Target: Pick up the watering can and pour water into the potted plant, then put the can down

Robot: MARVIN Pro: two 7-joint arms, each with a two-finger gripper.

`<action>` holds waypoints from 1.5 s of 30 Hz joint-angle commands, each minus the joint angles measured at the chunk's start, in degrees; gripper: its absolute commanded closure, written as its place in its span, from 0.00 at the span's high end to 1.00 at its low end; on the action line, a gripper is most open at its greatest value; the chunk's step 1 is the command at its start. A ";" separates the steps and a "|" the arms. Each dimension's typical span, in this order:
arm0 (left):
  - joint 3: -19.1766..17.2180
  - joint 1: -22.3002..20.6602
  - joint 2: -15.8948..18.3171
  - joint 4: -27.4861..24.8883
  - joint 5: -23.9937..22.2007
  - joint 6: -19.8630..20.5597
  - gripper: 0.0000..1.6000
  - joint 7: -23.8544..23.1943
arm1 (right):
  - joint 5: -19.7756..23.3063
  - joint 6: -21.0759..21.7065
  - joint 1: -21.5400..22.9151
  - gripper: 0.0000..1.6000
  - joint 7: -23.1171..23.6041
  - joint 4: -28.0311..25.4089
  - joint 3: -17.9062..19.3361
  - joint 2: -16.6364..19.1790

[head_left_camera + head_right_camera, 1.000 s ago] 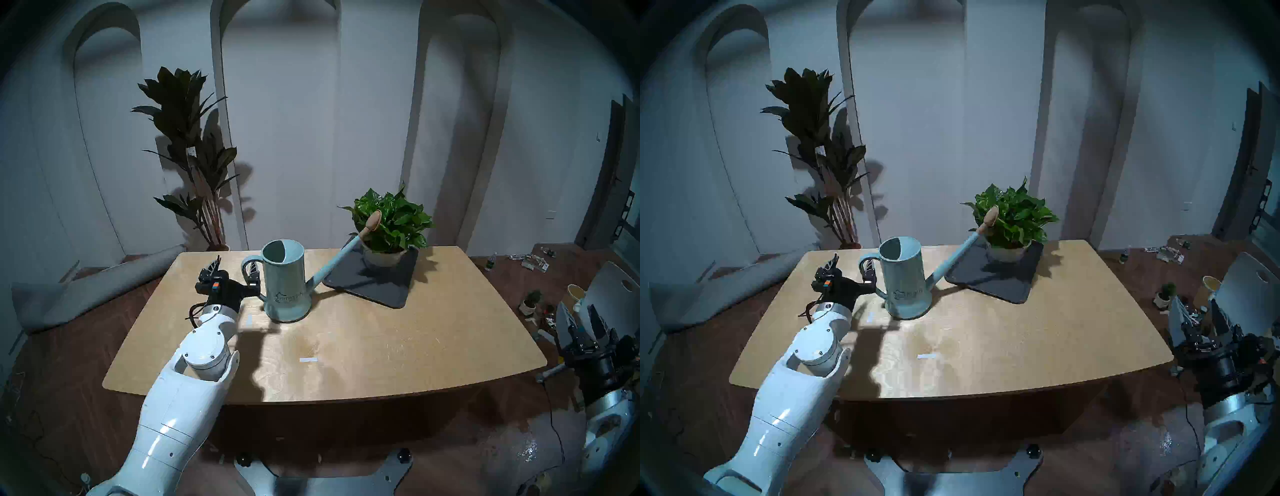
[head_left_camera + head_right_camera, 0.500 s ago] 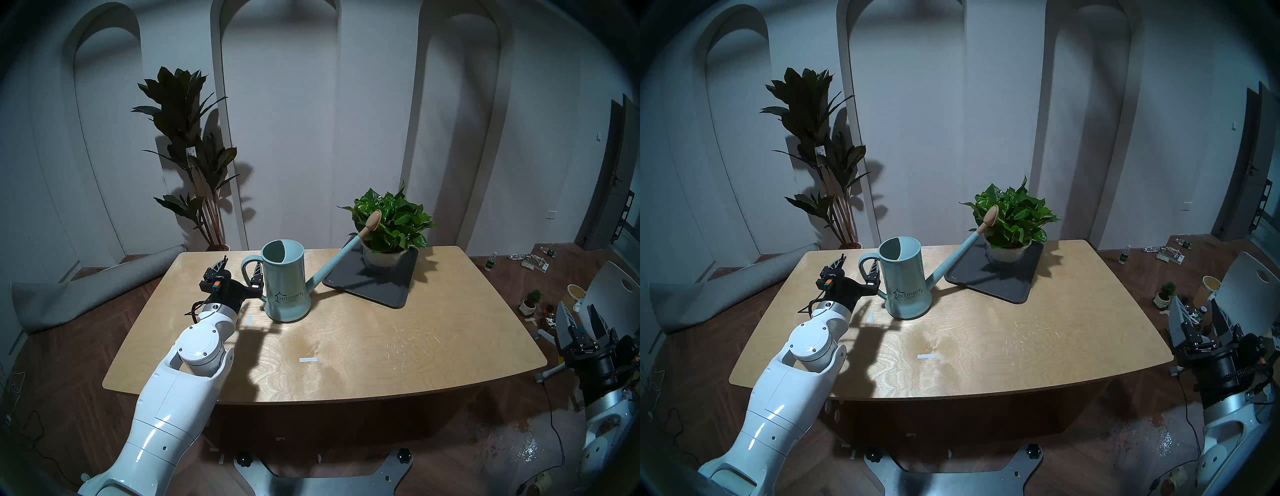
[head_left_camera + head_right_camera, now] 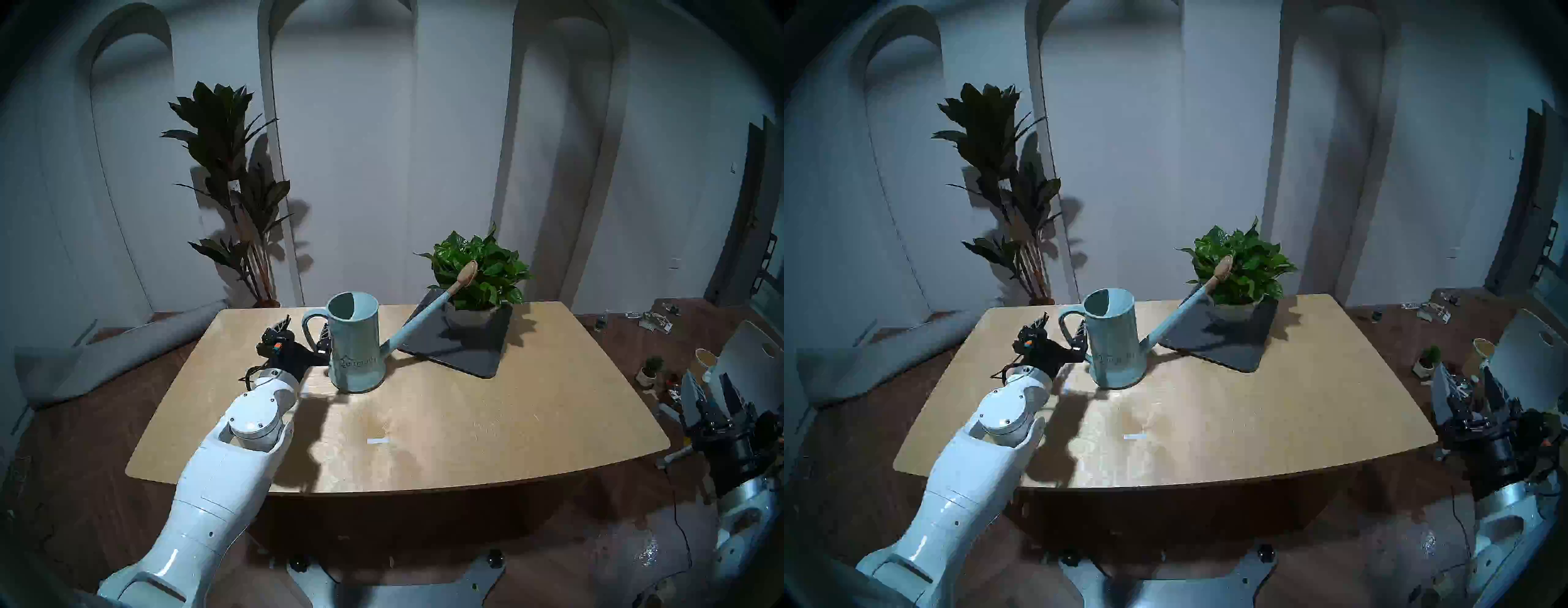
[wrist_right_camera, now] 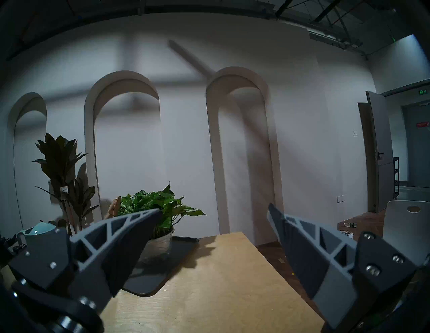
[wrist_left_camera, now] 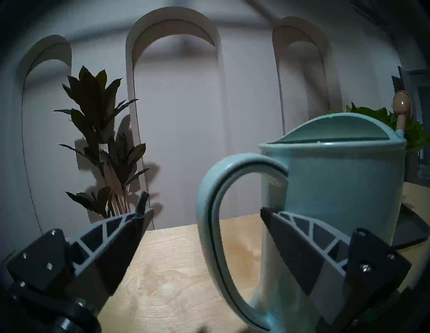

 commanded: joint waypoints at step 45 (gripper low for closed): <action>-9.81 -4.96 -2.60 -7.44 -12.32 15.01 0.00 -4.13 | -0.07 -0.12 0.02 1.00 0.16 -0.92 0.03 0.09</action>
